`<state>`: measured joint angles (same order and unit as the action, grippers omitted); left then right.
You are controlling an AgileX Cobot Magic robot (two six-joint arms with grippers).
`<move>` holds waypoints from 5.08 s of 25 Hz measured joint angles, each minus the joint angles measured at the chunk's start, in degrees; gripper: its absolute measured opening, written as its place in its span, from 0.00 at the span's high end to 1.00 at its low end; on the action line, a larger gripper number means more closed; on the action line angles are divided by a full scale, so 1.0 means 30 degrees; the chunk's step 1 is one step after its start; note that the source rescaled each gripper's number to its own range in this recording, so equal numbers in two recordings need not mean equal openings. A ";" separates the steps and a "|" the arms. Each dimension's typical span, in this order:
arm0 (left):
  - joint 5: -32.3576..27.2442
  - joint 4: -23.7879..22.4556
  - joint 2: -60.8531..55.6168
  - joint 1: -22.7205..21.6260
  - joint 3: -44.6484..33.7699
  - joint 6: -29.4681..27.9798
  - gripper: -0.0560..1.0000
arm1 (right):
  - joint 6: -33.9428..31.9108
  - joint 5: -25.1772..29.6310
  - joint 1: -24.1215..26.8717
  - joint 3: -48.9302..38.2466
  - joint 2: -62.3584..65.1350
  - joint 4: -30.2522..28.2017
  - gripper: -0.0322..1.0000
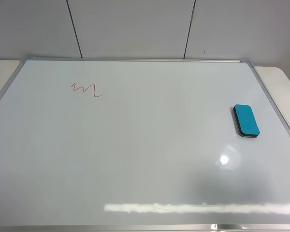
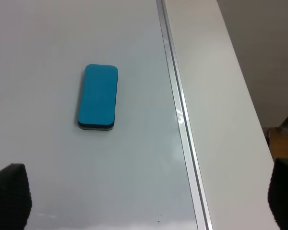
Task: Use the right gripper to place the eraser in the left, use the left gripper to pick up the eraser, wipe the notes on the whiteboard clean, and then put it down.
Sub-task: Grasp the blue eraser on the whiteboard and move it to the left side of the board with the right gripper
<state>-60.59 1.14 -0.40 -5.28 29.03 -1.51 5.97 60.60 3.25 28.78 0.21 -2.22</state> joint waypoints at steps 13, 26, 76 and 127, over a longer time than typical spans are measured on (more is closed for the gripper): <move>0.0000 0.0000 0.0000 0.0000 0.0000 0.0000 0.00 | 0.0170 -0.0127 0.0000 0.0971 -0.1219 0.0351 0.02; 0.0000 0.0000 0.0000 0.0000 0.0000 0.0000 0.00 | 0.0151 -0.3435 0.0000 0.5410 -1.1319 0.1322 0.02; 0.0000 0.0000 0.0000 0.0000 0.0000 0.0000 0.00 | -0.3997 -0.7364 -0.0651 0.6883 -2.8568 0.0199 0.97; 0.0000 0.0000 -0.0008 0.0000 0.0000 0.0000 0.00 | -0.7025 -1.4591 -1.2901 1.3050 -3.9085 -0.1378 0.97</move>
<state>-60.59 1.14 -0.42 -5.28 29.03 -1.51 -15.10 16.82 -35.45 67.93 -117.05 -6.36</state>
